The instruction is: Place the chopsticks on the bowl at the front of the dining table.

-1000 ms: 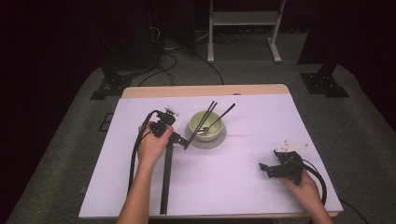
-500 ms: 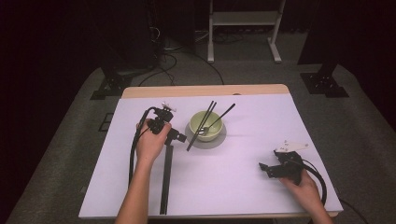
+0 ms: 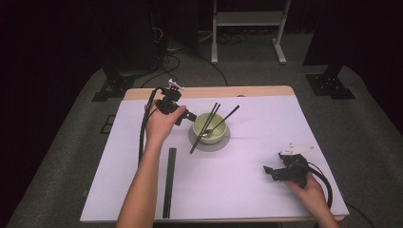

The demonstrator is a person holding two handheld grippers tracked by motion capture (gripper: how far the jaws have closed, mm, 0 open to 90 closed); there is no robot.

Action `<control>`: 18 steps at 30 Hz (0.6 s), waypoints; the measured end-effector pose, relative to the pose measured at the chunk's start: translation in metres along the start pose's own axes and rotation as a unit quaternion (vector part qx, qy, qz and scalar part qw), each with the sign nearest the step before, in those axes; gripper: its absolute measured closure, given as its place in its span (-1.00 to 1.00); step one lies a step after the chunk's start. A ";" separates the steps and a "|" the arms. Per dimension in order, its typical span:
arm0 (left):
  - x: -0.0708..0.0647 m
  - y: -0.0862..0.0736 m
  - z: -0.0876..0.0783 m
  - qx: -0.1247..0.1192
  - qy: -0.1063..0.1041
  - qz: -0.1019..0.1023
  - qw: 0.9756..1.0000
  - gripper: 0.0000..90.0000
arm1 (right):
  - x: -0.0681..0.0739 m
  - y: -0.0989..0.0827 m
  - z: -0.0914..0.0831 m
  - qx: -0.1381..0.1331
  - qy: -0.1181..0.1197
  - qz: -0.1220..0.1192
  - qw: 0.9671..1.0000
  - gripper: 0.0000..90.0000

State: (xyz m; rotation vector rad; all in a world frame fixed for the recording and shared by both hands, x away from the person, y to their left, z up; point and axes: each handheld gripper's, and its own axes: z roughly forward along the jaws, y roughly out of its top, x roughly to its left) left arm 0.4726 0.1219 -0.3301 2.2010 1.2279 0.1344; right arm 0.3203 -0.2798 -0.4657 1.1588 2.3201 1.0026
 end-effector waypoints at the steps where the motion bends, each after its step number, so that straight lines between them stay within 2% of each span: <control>1: 0.000 0.005 0.001 0.000 0.001 0.003 1.000 -0.82 | 0.000 0.000 0.000 0.000 0.000 0.000 1.000 -0.66; 8: -0.001 0.032 0.021 -0.010 -0.003 -0.002 1.000 -0.82 | 0.000 0.000 0.000 0.000 0.000 0.000 1.000 -0.66; 13: -0.003 0.047 0.039 -0.009 -0.002 -0.004 1.000 -0.82 | 0.000 0.000 0.000 0.001 0.000 0.000 1.000 -0.66; 16: -0.005 0.056 0.050 -0.003 0.008 -0.009 1.000 -0.82 | 0.000 0.000 0.000 0.001 0.000 0.001 1.000 -0.66; 18: -0.006 0.060 0.057 0.001 0.004 -0.015 1.000 -0.82 | 0.000 0.000 0.000 0.001 0.000 0.001 1.000 -0.66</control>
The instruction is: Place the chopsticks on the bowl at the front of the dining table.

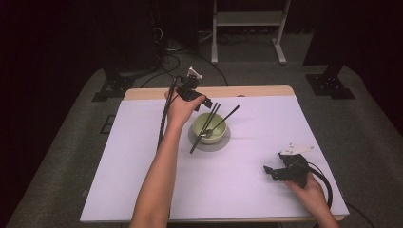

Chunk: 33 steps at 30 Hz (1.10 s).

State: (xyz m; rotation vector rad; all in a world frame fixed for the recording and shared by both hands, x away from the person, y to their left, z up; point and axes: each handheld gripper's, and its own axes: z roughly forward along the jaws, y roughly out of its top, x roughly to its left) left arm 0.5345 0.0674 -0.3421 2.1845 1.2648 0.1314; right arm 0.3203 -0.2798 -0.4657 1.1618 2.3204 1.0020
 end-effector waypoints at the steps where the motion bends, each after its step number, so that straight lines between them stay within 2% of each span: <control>1: -0.001 0.002 0.003 0.002 0.000 0.000 1.000 -0.82 | 0.000 0.000 0.000 0.000 0.000 0.000 1.000 -0.66; 9: -0.009 0.015 0.027 0.015 0.005 0.000 1.000 -0.82 | 0.000 0.000 0.000 -0.001 0.000 -0.002 1.000 -0.66; 12: -0.012 0.017 0.036 0.025 0.016 -0.001 1.000 -0.82 | 0.000 0.000 0.000 -0.001 0.000 -0.002 1.000 -0.66; 21: -0.018 0.022 0.057 0.044 0.029 0.003 0.999 -0.83 | 0.000 0.000 0.000 -0.001 0.000 -0.002 1.000 -0.66; 28: -0.014 0.023 0.064 0.053 0.039 -0.001 0.998 -0.82 | 0.000 0.000 0.000 0.000 0.000 -0.002 1.000 -0.66; 33: -0.008 0.021 0.066 0.059 0.046 -0.012 0.997 -0.82 | 0.000 0.000 0.000 0.000 0.000 -0.001 1.000 -0.66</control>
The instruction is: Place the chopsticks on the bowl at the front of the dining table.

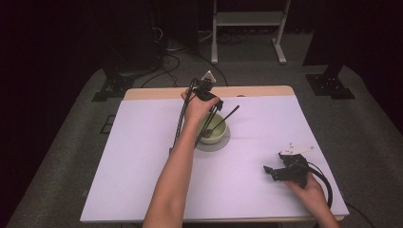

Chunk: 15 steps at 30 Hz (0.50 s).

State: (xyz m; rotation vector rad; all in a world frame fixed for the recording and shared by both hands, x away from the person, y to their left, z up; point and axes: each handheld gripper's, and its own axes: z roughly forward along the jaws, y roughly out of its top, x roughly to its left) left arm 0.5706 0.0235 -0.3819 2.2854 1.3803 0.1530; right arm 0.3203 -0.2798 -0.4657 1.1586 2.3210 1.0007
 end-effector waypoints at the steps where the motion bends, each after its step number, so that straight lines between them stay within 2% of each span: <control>1: 0.001 0.000 0.000 0.003 0.002 -0.002 1.000 -0.83 | 0.000 0.000 0.000 0.000 0.000 -0.001 1.000 -0.66; 5: 0.005 -0.001 -0.001 0.007 0.014 -0.010 1.000 -0.82 | 0.000 0.000 0.000 -0.001 0.000 -0.001 1.000 -0.66; 7: 0.008 -0.002 -0.002 0.005 0.011 -0.011 1.000 -0.83 | 0.000 0.000 0.000 0.000 0.000 -0.001 1.000 -0.66; 15: 0.021 -0.005 -0.007 0.009 0.025 -0.019 0.999 -0.82 | 0.000 0.000 0.000 -0.001 -0.001 -0.001 1.000 -0.66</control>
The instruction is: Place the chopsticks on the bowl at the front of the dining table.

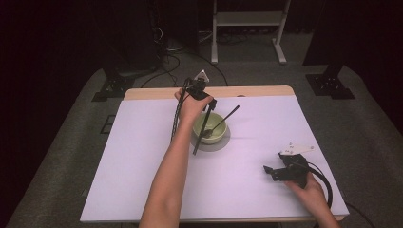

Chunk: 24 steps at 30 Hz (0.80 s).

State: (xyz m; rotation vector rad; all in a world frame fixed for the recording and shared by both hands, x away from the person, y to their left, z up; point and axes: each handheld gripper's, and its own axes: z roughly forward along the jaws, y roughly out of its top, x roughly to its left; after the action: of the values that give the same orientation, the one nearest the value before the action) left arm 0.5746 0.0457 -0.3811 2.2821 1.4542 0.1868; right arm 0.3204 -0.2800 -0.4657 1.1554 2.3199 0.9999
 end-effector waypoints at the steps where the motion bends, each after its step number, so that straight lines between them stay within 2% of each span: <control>1: 0.001 -0.001 0.000 0.000 0.002 -0.001 1.000 -0.82 | 0.000 0.000 0.000 0.000 0.001 0.001 1.000 -0.66; 12: 0.019 -0.008 -0.006 0.001 0.011 -0.018 1.000 -0.83 | 0.000 0.000 0.000 0.001 0.001 0.001 1.000 -0.66; 24: 0.025 -0.009 -0.011 0.003 0.020 -0.024 0.999 -0.82 | 0.000 0.000 0.000 0.001 0.001 0.001 1.000 -0.66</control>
State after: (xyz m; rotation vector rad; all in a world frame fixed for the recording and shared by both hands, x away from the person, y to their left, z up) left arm 0.5740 0.0739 -0.3781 2.2578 1.5311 0.2144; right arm 0.3203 -0.2798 -0.4657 1.1583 2.3215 1.0012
